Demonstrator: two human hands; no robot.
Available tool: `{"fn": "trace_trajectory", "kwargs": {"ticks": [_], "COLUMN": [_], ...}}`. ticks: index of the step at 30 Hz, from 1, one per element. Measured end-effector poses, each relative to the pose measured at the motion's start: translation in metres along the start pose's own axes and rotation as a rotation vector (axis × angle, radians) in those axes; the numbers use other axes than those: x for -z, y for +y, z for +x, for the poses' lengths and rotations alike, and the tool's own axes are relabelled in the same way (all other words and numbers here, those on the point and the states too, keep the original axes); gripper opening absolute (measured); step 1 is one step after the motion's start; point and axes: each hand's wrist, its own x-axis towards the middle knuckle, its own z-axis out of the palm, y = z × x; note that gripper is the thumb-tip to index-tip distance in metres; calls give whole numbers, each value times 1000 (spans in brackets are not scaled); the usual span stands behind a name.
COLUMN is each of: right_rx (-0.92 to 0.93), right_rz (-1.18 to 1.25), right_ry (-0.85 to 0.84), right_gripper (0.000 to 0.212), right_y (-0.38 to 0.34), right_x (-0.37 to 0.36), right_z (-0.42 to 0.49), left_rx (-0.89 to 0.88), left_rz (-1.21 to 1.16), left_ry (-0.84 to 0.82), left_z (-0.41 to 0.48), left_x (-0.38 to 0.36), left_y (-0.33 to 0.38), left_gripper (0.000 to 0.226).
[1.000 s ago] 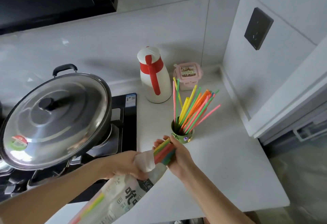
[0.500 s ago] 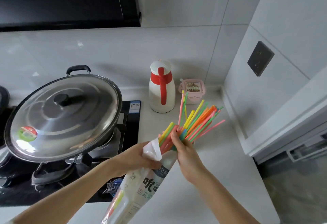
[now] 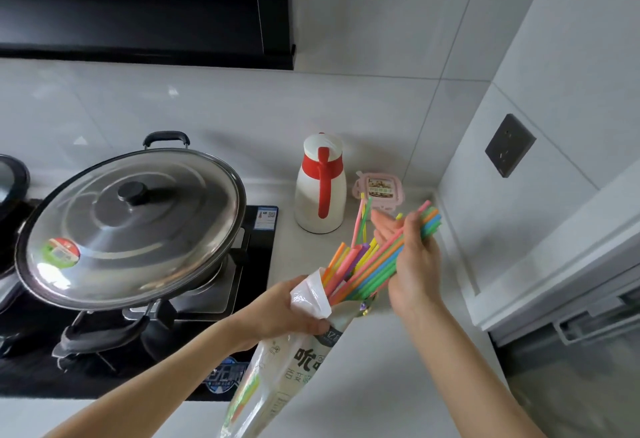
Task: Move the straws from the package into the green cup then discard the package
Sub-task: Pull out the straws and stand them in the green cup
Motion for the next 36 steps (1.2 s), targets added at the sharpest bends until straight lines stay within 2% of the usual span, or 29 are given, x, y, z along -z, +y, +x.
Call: {"fn": "trace_trajectory", "kwargs": {"ticks": [3,6,12,18,25,33,36], "right_rx": [78,108,178,337,405,425,377], "right_rz": [164,246,282,215,69,-77,-115], "right_ry": [13,25,-36,-21,-74,-324,-342], "right_gripper": [40,47,50,50,53,49,49], "right_y": [-24,-43,-92,-132,-72,-15,4], "right_x": [-6,-12,-8,4,-10,-9,-4], "right_z": [5,12,31,45,57,72,74], "left_rx": [-19,-24,-6,45,93,163,181], "left_rz": [30,60,118,142,159,146,145], "left_ry": [33,63,132,240,332,377,367], "left_z": [-1,-2,-6,-12,-18,-30,-30], "left_x": [2,4,12,24,34,39,39], "left_y": [-2,-5,-15,-36,-52,-69,-71], "left_gripper": [45,48,50,40,34,35,36]}}
